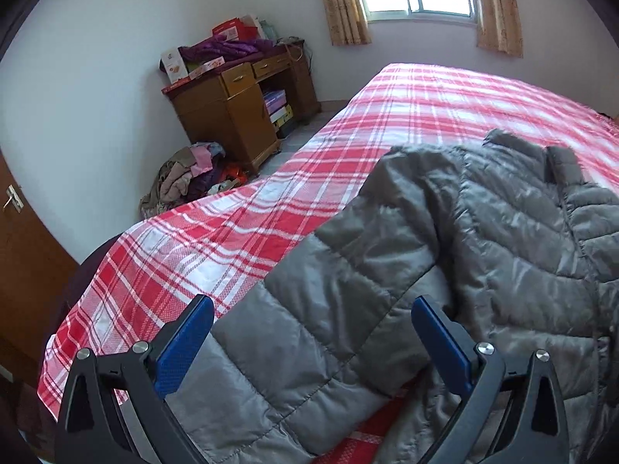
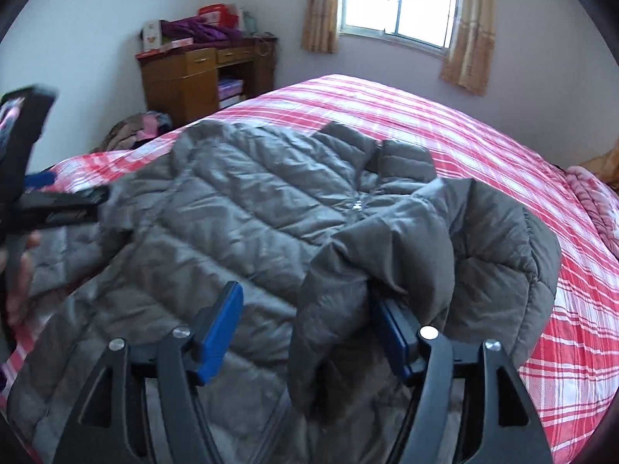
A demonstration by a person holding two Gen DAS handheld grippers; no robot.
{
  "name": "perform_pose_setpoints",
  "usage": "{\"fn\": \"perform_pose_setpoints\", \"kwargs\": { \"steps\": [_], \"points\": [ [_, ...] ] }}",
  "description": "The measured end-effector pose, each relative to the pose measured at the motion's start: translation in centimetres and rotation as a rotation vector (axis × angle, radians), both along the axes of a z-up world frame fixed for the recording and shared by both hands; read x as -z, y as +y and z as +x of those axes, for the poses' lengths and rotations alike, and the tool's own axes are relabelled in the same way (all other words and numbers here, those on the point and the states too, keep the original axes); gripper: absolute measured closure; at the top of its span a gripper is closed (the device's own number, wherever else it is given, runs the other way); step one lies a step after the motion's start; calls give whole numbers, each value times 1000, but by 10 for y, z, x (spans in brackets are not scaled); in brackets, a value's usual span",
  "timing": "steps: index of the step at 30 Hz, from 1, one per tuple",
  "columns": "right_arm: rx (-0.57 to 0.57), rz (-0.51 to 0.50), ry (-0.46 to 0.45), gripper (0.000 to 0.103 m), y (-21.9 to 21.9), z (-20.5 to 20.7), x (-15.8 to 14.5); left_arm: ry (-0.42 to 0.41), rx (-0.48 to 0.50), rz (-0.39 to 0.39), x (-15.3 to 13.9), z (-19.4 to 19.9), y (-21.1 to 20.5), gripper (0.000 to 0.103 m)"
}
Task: Fold large clothes
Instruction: 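Fold the held sleeve across the jacket body and open the right gripper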
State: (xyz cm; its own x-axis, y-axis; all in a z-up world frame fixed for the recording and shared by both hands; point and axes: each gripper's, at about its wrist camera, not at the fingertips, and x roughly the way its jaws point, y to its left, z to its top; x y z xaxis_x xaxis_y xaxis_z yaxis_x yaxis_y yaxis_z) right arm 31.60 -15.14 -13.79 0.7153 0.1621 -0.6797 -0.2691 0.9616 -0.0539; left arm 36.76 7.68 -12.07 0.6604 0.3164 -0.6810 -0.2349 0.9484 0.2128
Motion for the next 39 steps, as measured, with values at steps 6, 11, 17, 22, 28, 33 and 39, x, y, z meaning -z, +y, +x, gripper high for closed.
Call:
{"fn": "perform_pose_setpoints", "kwargs": {
  "steps": [6,11,17,22,28,33,39],
  "points": [
    [-82,22,-21,21,-1,-34,-6,-25,48,19,-20,-9,-24,1],
    [34,44,-51,23,-35,-57,-6,-41,93,25,-24,-12,-51,1],
    [294,17,-44,40,-97,-47,7,4,186,-19,-8,-4,-104,1],
    [368,54,-16,40,-132,-45,27,26,260,-80,2,14,-147,1],
    [388,100,11,38,-156,-58,46,66,336,-123,25,37,-190,4],
    [414,130,13,33,-168,-59,52,100,363,-131,41,39,-204,34],
    [448,126,3,29,-182,-52,52,109,398,-130,47,35,-213,74]
  ]
}}
